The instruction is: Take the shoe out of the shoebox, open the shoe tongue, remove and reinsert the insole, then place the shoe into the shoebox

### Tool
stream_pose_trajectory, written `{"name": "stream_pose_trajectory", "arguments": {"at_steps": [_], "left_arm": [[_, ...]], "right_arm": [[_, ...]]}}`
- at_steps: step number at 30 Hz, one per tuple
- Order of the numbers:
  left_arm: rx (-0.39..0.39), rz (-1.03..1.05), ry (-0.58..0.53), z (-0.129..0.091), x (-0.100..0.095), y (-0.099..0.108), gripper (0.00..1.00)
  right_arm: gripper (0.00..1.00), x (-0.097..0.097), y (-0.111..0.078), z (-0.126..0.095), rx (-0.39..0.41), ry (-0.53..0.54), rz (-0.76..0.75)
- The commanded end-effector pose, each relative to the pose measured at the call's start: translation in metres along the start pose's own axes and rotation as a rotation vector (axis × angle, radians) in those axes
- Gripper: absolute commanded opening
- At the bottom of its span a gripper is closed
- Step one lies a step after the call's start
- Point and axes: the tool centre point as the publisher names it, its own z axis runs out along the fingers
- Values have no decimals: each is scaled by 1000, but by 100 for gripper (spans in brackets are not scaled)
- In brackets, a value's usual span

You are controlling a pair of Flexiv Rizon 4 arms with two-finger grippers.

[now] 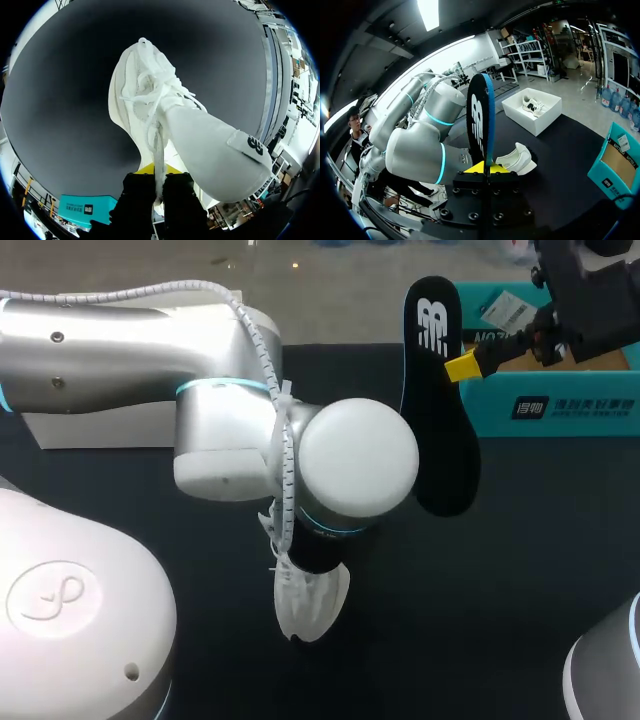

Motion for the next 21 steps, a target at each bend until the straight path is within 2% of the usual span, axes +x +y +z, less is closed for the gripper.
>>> {"name": "stream_pose_trajectory", "arguments": {"at_steps": [1,9,21], "left_arm": [[12,-17,41,6,-15,4,0],[32,-30,50,12,-16,2,0],[40,-71,75,-1,2,-8,0]], "right_arm": [[0,-1,3,2,5,1,1],[0,-1,3,2,5,1,1],[0,-1,3,2,5,1,1]]}}
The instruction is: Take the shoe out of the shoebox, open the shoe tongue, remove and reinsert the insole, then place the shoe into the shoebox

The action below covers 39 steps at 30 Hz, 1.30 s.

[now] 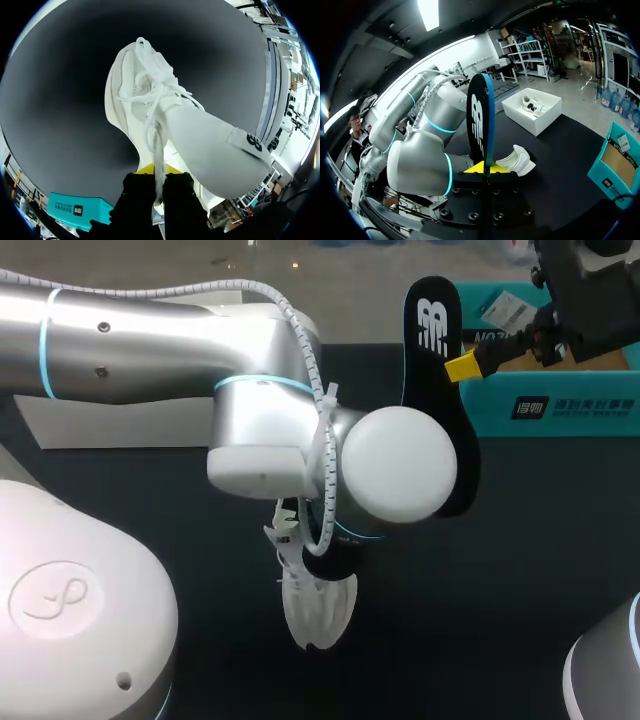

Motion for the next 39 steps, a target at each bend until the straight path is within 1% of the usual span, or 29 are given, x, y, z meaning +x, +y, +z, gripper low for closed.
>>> {"name": "stream_pose_trajectory", "arguments": {"at_steps": [1,9,14,19,25,30,31,32,33,34,39], "left_arm": [[6,4,-1,-6,7,1,0],[43,23,19,-3,12,3,0],[84,43,36,11,10,8,0],[104,63,32,29,2,15,0],[121,77,21,40,-2,17,0],[111,82,-5,42,-1,16,0],[111,82,-10,42,-1,15,25],[110,81,-10,42,-1,14,45],[110,81,-12,42,0,13,86],[105,84,-18,41,0,12,100],[69,104,-80,31,1,6,100]], "right_arm": [[0,-1,3,2,5,1,1],[0,-1,3,2,5,1,1],[0,-1,3,2,5,1,1],[0,-1,3,2,5,1,1],[0,-1,3,2,5,1,1],[0,-1,3,2,5,1,1],[0,-1,3,2,5,1,1],[0,-1,3,2,5,1,1],[0,-1,3,2,5,1,1],[0,-1,3,2,5,1,1],[0,-1,3,2,5,1,1]]}}
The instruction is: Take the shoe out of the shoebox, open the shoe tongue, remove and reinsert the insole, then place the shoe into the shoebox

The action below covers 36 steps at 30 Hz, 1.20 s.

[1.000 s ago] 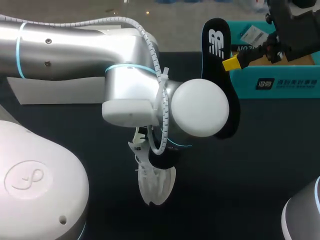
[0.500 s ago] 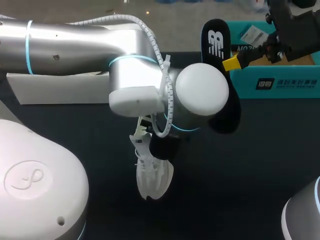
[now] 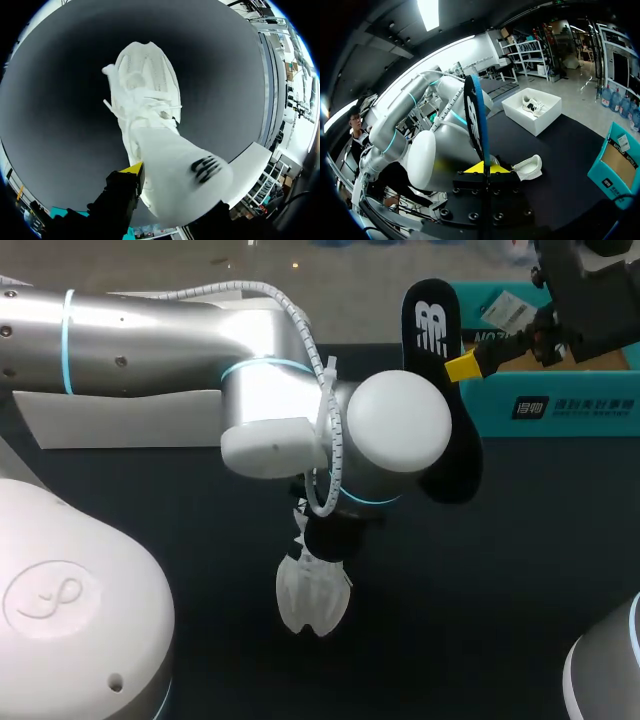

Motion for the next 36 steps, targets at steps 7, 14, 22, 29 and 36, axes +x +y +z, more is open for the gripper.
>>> {"name": "stream_pose_trajectory", "arguments": {"at_steps": [7,14,22,29,36], "left_arm": [[-146,-10,-179,-27,30,-19,100],[-249,-87,-285,-34,46,-20,100],[-275,-141,-388,-30,53,-9,100],[-269,-202,-508,-47,84,18,100],[-220,-263,-645,-59,112,25,100]], "right_arm": [[0,-1,3,2,5,1,1],[0,-1,3,2,5,1,1],[0,-1,3,2,5,1,1],[0,-1,3,2,5,1,1],[0,-1,3,2,5,1,1]]}}
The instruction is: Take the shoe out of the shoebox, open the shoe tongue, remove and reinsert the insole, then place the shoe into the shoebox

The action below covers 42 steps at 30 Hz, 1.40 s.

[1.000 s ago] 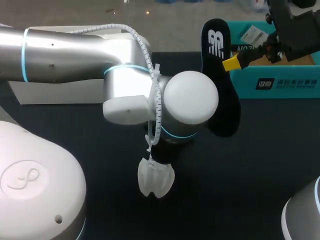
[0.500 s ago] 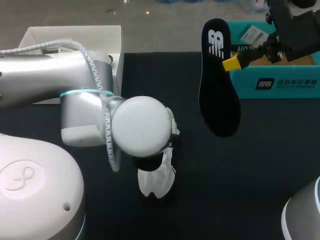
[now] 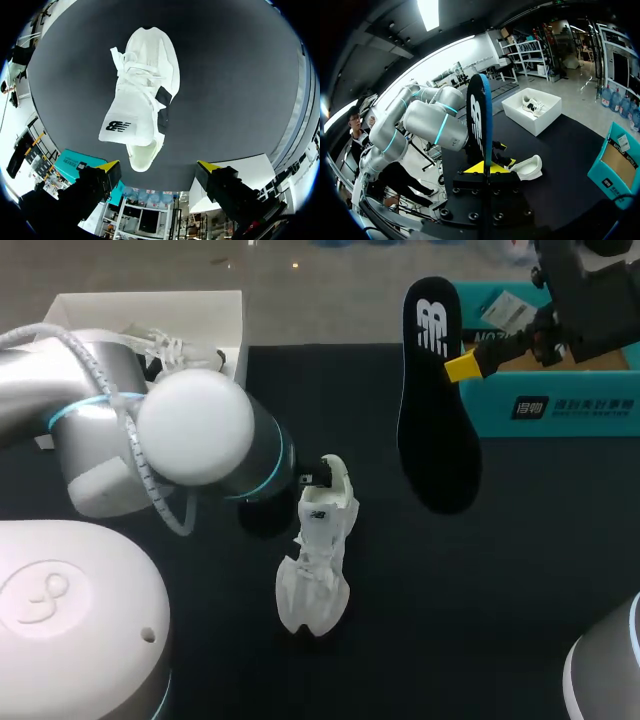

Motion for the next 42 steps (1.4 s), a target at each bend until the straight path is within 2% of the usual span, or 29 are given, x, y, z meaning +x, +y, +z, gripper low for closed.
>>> {"name": "stream_pose_trajectory", "arguments": {"at_steps": [1,4,10,12,27,29,34,36,42], "left_arm": [[67,-5,-342,-19,30,11,100],[99,-30,-361,-18,33,14,100],[166,-87,-488,-11,48,22,100],[211,-51,-481,-5,52,26,100],[211,-51,-481,-5,52,26,100],[201,-155,-554,-8,51,28,100],[124,-341,-698,-23,56,52,100],[104,-389,-752,-28,57,62,100],[101,-479,-891,-37,52,86,100]], "right_arm": [[0,-1,3,2,5,2,1],[0,-1,3,2,5,2,1],[0,-1,3,2,5,2,1],[0,-1,3,2,5,2,1],[0,-1,3,2,5,2,1],[0,-1,3,2,5,2,1],[0,-28,15,8,43,48,186],[0,-43,20,14,85,69,236],[0,-84,46,26,46,125,329]]}}
